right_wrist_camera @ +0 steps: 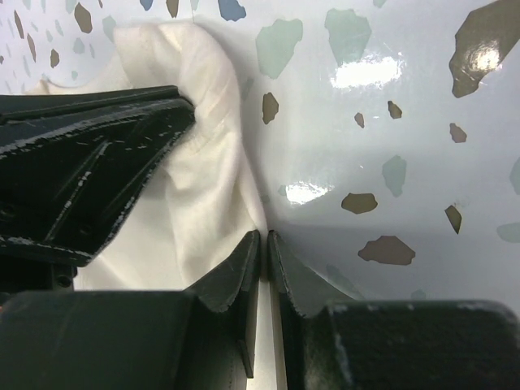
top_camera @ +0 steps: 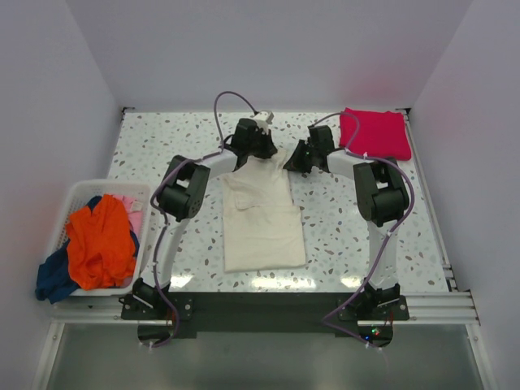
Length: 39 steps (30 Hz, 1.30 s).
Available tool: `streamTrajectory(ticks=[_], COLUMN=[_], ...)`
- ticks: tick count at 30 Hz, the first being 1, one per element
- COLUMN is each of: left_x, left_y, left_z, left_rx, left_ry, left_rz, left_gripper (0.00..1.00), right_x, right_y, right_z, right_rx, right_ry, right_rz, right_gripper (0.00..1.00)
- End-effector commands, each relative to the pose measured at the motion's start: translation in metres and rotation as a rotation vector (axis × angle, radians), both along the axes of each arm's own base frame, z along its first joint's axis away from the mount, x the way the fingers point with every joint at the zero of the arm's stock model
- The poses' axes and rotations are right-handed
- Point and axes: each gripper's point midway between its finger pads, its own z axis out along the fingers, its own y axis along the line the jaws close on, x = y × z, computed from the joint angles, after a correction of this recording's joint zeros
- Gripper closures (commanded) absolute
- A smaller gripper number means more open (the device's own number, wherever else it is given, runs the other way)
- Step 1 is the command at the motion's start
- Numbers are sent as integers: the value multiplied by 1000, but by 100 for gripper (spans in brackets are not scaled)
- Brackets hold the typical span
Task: Fold and stack the t-shirts
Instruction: Fold the tshirt
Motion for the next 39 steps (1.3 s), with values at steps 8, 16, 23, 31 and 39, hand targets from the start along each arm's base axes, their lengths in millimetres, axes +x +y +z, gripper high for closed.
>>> streamTrajectory(ticks=[8, 16, 23, 31, 39], left_x=[17, 13, 14, 13, 7], left_y=[10, -4, -6, -2, -3], left_z=[59, 53, 41, 26, 23], left_rx=[-70, -91, -72, -31, -35], left_ry=[-101, -74, -38, 3, 14], left_rz=[-8, -98, -107, -104, -117], left_gripper=[66, 49, 53, 54, 59], right_x=[-15, -16, -15, -16, -17], right_y=[-10, -11, -11, -11, -10], right_z=[-39, -43, -45, -48, -50], right_rx=[-59, -62, -63, -62, -59], right_ry=[97, 104, 107, 112, 119], right_rz=[-17, -16, -17, -15, -14], right_gripper=[87, 87, 87, 87, 87])
